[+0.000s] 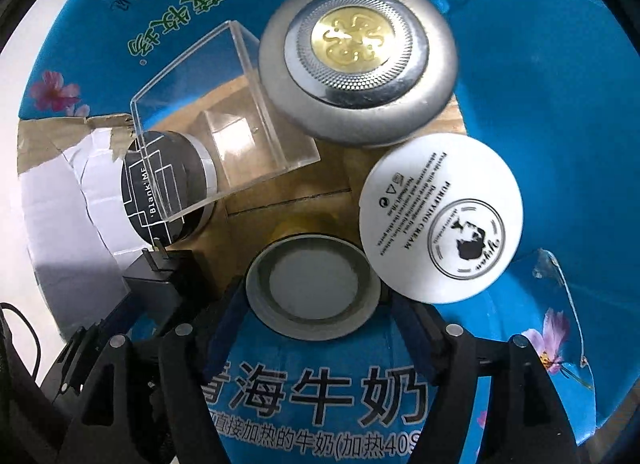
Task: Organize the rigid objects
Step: 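Open both tools to release the charger and tin, then lift out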
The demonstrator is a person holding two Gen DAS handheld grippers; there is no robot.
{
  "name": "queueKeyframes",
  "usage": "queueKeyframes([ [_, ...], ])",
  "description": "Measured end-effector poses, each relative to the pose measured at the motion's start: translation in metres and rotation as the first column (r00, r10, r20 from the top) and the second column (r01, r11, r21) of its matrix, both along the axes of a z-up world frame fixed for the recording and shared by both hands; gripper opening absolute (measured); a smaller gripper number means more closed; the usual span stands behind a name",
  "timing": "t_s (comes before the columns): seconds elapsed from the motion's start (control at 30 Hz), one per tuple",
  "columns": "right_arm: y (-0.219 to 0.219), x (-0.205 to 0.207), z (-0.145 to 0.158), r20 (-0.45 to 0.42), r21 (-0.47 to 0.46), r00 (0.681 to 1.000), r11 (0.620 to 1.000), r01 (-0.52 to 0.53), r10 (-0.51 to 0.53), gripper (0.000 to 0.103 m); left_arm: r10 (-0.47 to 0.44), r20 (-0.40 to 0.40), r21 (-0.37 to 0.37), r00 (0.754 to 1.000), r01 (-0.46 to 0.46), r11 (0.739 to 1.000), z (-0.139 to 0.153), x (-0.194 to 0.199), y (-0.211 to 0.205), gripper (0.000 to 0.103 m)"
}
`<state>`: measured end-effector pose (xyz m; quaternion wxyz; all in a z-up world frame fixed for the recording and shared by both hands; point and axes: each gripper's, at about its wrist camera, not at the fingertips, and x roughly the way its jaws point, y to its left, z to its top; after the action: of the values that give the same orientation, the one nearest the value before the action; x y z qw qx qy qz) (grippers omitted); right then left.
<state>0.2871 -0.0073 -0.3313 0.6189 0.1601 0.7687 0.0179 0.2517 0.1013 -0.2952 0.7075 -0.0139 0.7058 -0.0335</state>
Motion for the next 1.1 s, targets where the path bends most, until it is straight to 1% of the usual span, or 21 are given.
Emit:
queueKeyframes([
  [0.17, 0.001, -0.007, 0.010, 0.014, 0.005, 1.000, 1.000, 0.003, -0.003, 0.076, 0.010, 0.001, -0.005, 1.000, -0.010, 1.000, 0.005, 0.001, 0.002, 0.058],
  [0.27, -0.005, -0.009, 0.016, 0.021, 0.012, 1.000, 1.000, 0.001, -0.001, 0.077, 0.023, 0.017, -0.013, 1.000, -0.023, 1.000, 0.011, -0.002, -0.001, 0.058],
  [0.3, -0.006, -0.010, 0.020, 0.025, 0.013, 1.000, 1.000, 0.000, -0.001, 0.080, 0.028, 0.026, -0.013, 0.999, -0.028, 1.000, 0.015, -0.003, 0.001, 0.058],
  [0.33, -0.014, -0.015, 0.024, 0.029, 0.012, 1.000, 1.000, 0.000, -0.001, 0.083, 0.030, 0.029, -0.012, 0.999, -0.029, 0.999, 0.017, -0.004, 0.002, 0.058],
  [0.47, -0.023, -0.019, 0.044, 0.051, 0.003, 0.999, 1.000, -0.004, 0.003, 0.083, 0.044, 0.049, -0.019, 0.998, -0.043, 0.999, 0.027, -0.010, 0.005, 0.058],
  [0.57, -0.027, -0.023, 0.058, 0.078, -0.031, 0.996, 0.999, -0.040, 0.042, 0.083, 0.052, 0.068, -0.017, 0.996, -0.051, 0.999, 0.034, -0.017, 0.008, 0.059],
  [0.6, -0.027, -0.025, 0.062, 0.087, -0.043, 0.994, 0.997, -0.057, 0.061, 0.083, 0.052, 0.076, -0.015, 0.996, -0.051, 0.999, 0.038, -0.019, 0.009, 0.066],
  [0.67, -0.027, -0.030, 0.071, 0.112, -0.071, 0.988, 0.993, -0.097, 0.105, 0.088, 0.057, 0.101, -0.005, 0.993, -0.056, 0.998, 0.045, -0.023, 0.011, 0.078],
  [0.7, -0.032, -0.038, 0.076, 0.130, -0.091, 0.984, 0.989, -0.114, 0.125, 0.093, 0.057, 0.113, 0.002, 0.992, -0.058, 0.998, 0.051, -0.024, 0.011, 0.084],
  [0.73, -0.033, -0.041, 0.081, 0.151, -0.112, 0.978, 0.985, -0.130, 0.146, 0.097, 0.058, 0.120, 0.008, 0.991, -0.060, 0.998, 0.053, -0.026, 0.012, 0.088],
  [0.77, -0.035, -0.044, 0.085, 0.164, -0.126, 0.973, 0.982, -0.143, 0.162, 0.099, 0.060, 0.126, 0.013, 0.990, -0.062, 0.998, 0.056, -0.027, 0.013, 0.094],
  [0.8, -0.038, -0.048, 0.087, 0.170, -0.131, 0.970, 0.980, -0.150, 0.171, 0.103, 0.060, 0.134, 0.022, 0.989, -0.063, 0.998, 0.059, -0.029, 0.014, 0.097],
  [0.83, -0.040, -0.051, 0.089, 0.176, -0.138, 0.967, 0.977, -0.163, 0.186, 0.103, 0.059, 0.139, 0.024, 0.988, -0.063, 0.998, 0.060, -0.033, 0.015, 0.099],
  [0.97, -0.044, -0.063, 0.097, 0.202, -0.170, 0.951, 0.965, -0.201, 0.234, 0.103, 0.058, 0.155, 0.040, 0.986, -0.065, 0.997, 0.071, -0.039, 0.013, 0.100],
  [1.1, -0.046, -0.075, 0.113, 0.234, -0.161, 0.941, 0.964, -0.210, 0.244, 0.103, 0.057, 0.185, 0.050, 0.981, -0.067, 0.997, 0.086, -0.048, 0.010, 0.100],
])
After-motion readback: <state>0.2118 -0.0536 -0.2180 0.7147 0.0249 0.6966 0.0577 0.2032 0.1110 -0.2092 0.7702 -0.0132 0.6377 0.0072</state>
